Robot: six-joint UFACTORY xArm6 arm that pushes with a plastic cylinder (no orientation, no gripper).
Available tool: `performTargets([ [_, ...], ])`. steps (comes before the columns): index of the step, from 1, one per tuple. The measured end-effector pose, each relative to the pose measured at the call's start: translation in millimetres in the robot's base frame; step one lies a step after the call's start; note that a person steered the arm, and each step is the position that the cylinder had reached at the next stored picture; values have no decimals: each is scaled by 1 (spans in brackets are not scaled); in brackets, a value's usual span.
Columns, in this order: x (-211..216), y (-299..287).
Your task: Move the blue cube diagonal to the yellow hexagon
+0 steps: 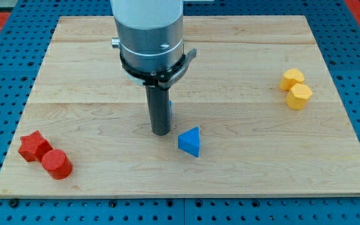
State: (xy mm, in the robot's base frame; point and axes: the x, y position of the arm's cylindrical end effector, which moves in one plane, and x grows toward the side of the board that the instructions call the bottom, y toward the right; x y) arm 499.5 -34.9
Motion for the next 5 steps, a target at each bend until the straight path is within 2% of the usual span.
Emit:
performTargets([
  [1, -4, -35],
  [2, -32, -60],
  [3, -56, 17],
  [4, -46, 99],
  [5, -41, 47],
])
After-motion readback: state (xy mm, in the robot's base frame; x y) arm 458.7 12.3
